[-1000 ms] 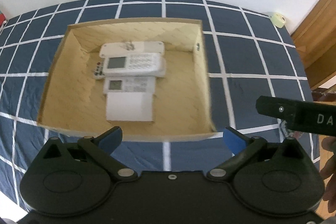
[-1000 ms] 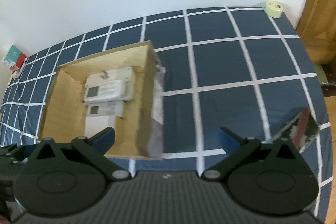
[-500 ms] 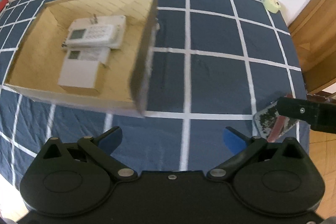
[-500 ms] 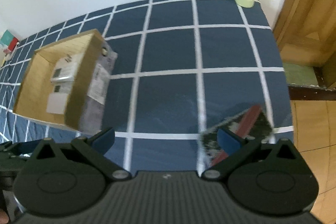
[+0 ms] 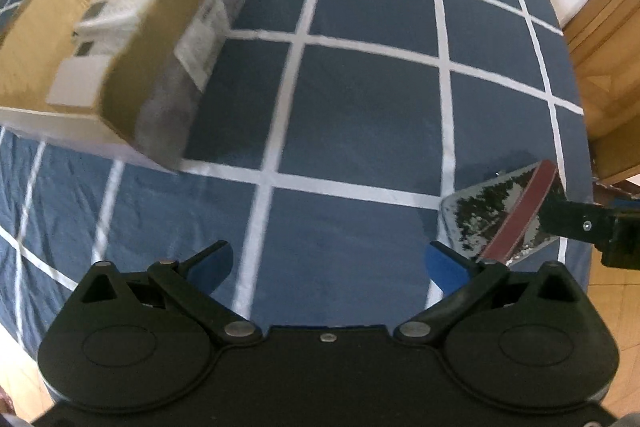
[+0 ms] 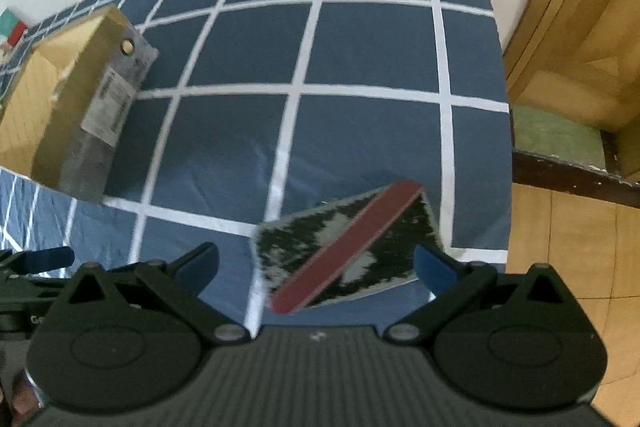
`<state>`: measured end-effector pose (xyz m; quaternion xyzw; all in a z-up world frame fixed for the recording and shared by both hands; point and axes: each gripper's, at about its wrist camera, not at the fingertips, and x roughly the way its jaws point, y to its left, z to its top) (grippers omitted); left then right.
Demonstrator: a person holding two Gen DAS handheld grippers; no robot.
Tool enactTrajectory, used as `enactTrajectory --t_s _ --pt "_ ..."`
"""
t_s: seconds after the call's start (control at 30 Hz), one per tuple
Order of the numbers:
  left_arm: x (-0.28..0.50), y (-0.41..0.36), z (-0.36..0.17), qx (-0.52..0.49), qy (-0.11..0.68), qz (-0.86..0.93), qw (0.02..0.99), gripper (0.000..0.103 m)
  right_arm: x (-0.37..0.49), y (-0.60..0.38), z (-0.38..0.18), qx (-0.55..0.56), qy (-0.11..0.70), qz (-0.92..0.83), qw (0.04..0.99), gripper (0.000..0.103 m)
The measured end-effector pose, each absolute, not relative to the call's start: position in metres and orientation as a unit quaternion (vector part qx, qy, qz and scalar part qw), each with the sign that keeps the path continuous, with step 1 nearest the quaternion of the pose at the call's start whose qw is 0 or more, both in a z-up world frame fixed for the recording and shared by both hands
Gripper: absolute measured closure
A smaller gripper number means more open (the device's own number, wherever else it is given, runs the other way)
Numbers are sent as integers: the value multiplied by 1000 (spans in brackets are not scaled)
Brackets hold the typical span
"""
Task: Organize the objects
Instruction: 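Move the right gripper to the dark mottled case with maroon strap, then close the right gripper on the case edge and lift it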
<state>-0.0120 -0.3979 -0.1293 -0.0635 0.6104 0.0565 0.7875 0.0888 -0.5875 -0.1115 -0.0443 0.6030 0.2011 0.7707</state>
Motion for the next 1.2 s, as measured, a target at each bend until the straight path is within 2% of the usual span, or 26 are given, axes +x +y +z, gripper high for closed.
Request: enactTrajectory --t_s 0.37,0.67,0.97,1.2 --pt "5 -441 -167 -81 639 71 762 0 128 -609 -159 -59 642 223 731 0" --pt "15 -448 -184 -85 654 75 748 0 142 -603 -182 -65 656 234 715 0" --pt "19 -453 -190 -91 660 66 743 0 143 -600 -190 -68 666 232 705 3" --pt "18 -458 -191 -90 665 56 740 0 143 -608 -189 -30 681 215 700 3"
